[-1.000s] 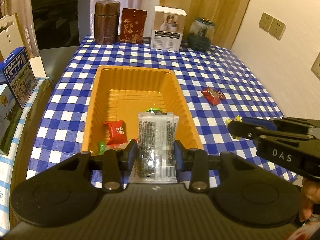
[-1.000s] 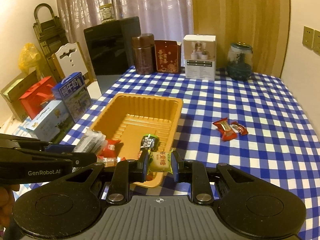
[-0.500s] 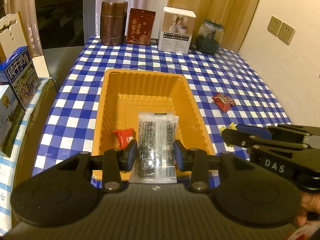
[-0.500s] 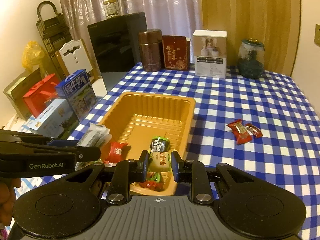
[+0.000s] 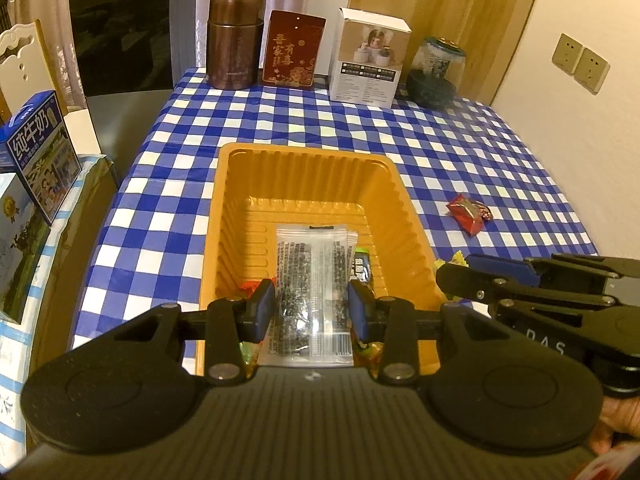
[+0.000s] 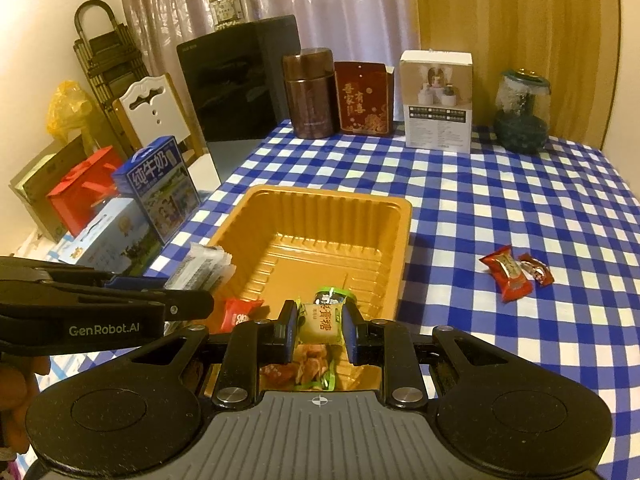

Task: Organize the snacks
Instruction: 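Lower the seed packet and yellow candy into the tray and open both tools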

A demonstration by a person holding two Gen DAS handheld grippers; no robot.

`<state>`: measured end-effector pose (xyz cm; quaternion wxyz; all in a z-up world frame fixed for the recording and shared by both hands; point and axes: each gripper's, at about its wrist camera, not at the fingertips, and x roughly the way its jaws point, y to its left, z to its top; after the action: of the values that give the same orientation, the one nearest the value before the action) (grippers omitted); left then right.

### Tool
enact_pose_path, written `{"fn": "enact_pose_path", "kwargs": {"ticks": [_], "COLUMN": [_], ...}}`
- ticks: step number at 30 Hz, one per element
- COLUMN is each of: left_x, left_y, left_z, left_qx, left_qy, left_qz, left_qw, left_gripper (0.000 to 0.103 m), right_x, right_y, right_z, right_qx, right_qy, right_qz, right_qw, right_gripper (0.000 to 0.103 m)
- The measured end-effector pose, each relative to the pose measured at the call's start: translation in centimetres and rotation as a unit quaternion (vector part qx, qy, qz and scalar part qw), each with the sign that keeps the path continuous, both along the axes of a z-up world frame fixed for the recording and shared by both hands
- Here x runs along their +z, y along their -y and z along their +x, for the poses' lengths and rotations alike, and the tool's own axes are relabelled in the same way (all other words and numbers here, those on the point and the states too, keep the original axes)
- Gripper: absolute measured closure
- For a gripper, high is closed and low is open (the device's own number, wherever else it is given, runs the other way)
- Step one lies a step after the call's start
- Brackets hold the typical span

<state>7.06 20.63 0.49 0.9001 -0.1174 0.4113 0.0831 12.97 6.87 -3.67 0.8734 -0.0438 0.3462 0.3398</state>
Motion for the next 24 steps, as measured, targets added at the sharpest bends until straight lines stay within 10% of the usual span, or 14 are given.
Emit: {"fn": "enact_pose_path", "kwargs": {"ticks": [24], "left_x": [-2.8], "left_y": [-1.7], "left_z": [4.5], "left_qx": [-0.009], "left_qy": [-0.013], "left_qz": [-0.003], "left_qw": [0.9999], "left_gripper": [0.058], "right_x": [-2.5], "right_y": [-1.2], "right_z": [3.6], "right_qx": [-0.011], "right_qy": [-0.027], "right_qz": [0.001], "right_qw": [1.0], "right_gripper": [0.079]}}
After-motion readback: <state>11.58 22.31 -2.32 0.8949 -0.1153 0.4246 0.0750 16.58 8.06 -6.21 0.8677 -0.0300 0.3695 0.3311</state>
